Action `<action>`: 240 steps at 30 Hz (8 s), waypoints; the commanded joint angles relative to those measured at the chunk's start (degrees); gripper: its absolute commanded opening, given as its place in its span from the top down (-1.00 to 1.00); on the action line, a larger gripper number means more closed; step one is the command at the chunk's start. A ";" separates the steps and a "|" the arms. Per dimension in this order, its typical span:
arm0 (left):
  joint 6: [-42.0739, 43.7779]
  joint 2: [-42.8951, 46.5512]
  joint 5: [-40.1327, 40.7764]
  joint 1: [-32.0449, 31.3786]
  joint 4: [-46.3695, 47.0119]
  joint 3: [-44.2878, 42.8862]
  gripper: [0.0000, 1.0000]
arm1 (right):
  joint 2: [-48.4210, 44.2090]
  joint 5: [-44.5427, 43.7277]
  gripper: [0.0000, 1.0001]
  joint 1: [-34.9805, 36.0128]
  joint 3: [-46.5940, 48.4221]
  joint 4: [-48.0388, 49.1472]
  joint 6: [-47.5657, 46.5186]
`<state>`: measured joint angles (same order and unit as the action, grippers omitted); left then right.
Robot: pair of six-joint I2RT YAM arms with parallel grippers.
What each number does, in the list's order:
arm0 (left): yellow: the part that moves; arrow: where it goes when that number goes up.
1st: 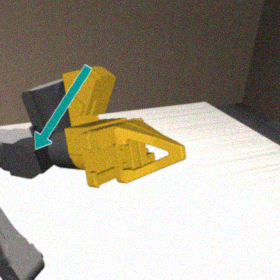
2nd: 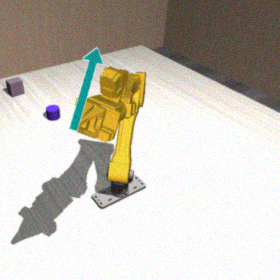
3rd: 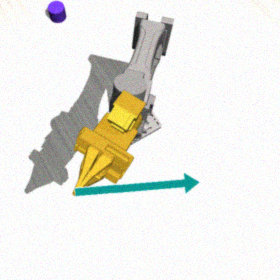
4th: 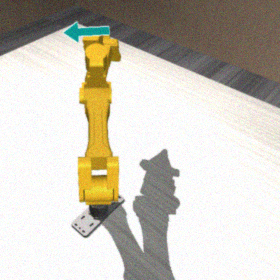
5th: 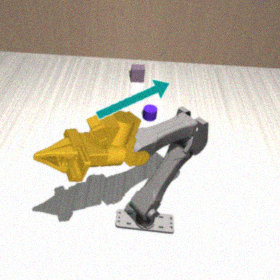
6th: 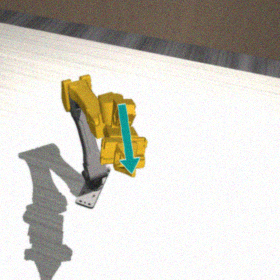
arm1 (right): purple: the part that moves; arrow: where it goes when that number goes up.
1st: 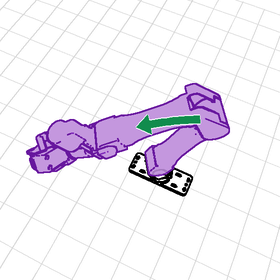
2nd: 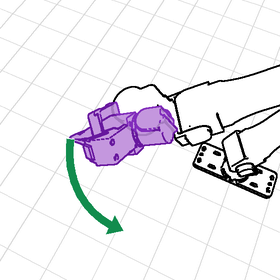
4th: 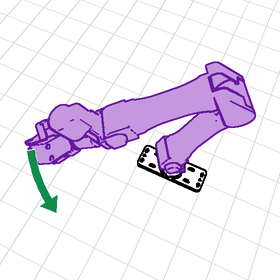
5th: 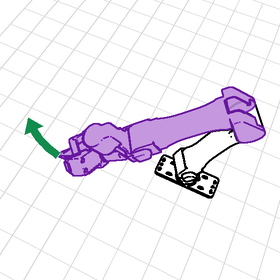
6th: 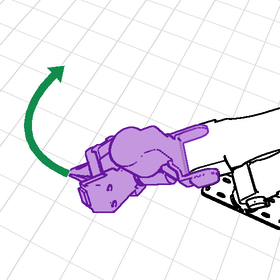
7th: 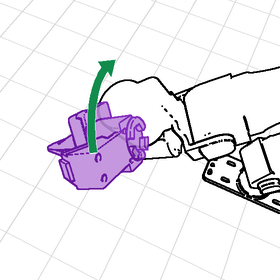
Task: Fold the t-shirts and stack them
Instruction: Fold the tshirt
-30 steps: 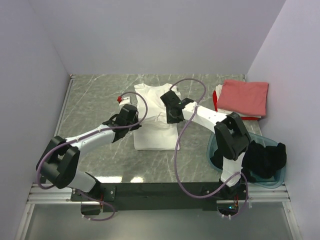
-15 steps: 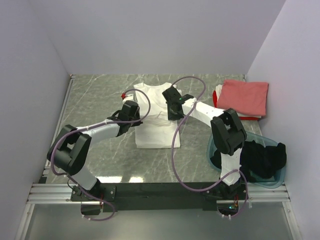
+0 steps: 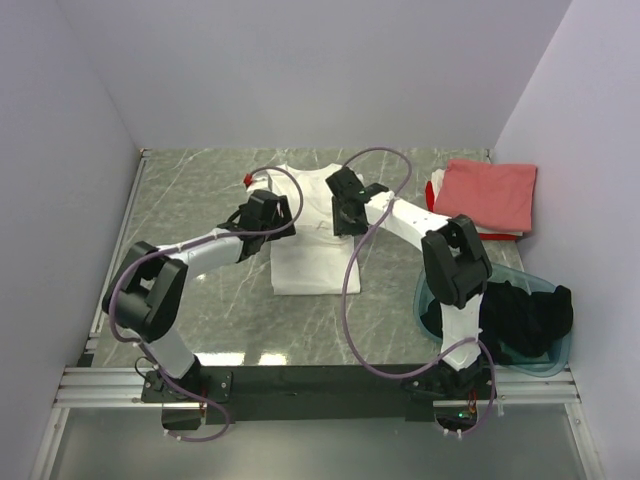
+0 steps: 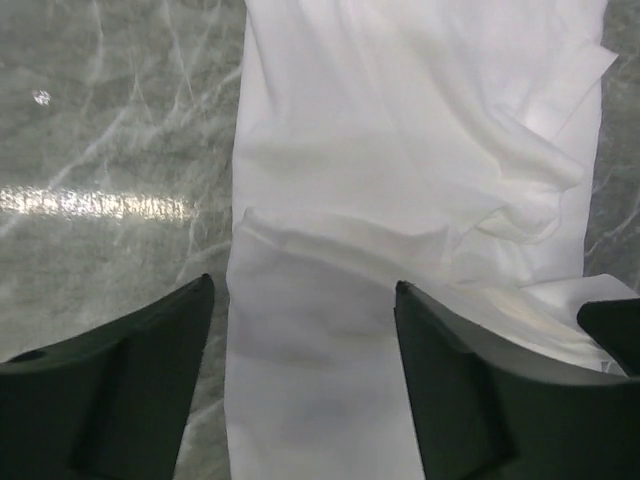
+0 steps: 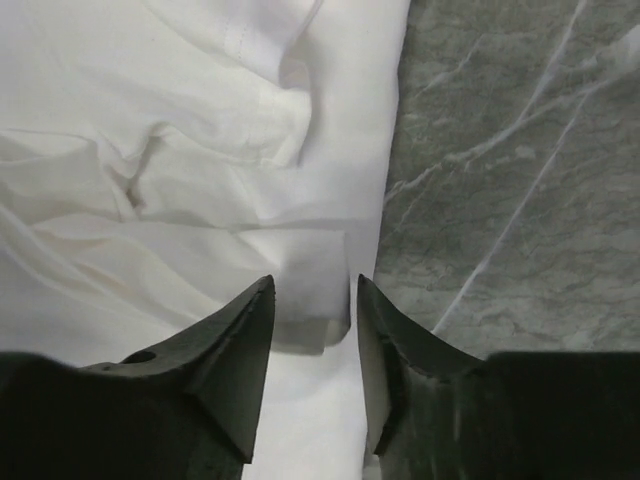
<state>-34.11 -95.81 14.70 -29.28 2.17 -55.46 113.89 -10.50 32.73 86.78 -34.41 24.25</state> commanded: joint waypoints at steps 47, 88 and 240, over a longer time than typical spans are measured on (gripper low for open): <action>-16.60 1.85 10.26 -33.73 23.14 26.46 -0.74 | 5.21 9.37 -0.03 -4.69 7.70 -2.68 -2.98; -37.96 24.71 24.33 -41.39 -13.87 27.07 -0.88 | -36.54 -2.24 -0.04 16.93 -43.53 3.83 16.79; -62.78 41.93 17.56 -71.02 -28.99 33.14 0.99 | -55.61 -10.67 1.00 51.49 -45.74 -21.14 50.29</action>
<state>-97.82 -54.98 32.10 -103.55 -25.69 -22.70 59.90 -15.79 87.26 38.61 -53.04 77.54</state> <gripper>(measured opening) 0.039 0.023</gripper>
